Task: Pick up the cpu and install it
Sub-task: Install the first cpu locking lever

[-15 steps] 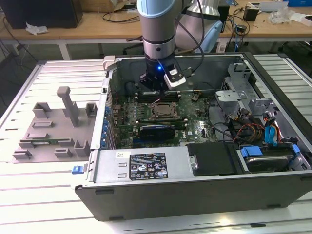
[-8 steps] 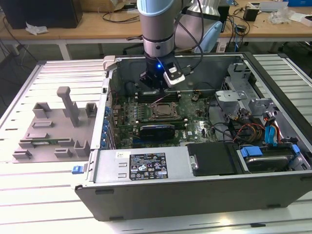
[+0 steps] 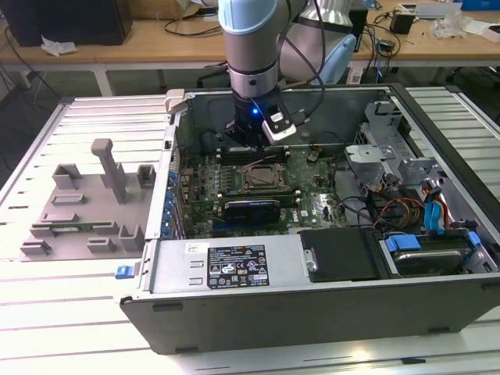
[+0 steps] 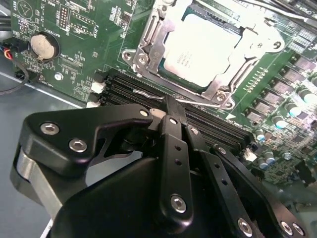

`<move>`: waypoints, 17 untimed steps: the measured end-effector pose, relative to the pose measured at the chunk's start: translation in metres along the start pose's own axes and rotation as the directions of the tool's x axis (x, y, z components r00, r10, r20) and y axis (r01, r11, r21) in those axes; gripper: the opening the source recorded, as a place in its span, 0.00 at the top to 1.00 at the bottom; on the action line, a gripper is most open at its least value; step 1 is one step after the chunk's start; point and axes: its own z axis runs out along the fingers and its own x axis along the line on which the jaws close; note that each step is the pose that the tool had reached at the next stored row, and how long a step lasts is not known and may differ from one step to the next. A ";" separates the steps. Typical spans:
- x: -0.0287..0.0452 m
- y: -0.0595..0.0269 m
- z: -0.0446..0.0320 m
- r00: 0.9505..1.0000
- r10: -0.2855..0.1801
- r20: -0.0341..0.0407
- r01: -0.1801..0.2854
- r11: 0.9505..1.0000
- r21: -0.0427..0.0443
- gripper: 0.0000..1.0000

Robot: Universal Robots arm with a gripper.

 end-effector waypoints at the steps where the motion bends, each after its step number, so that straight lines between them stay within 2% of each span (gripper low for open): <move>1: 0.0001 -0.0001 0.0006 1.000 -0.001 0.004 0.001 1.000 0.000 0.89; 5: 0.0012 -0.0005 0.0027 1.000 -0.002 0.025 0.002 1.000 0.000 0.89; 6: 0.0018 -0.0006 0.0034 0.999 0.000 0.032 0.000 1.000 0.002 0.89; 9: 0.0029 -0.0009 0.0045 0.999 0.004 0.043 -0.004 1.000 0.006 0.89; 11: 0.0049 -0.0007 0.0051 0.999 0.008 0.047 -0.008 1.000 0.007 0.89; 17: 0.0099 0.0010 0.0059 0.998 0.025 0.051 -0.025 1.000 0.008 0.89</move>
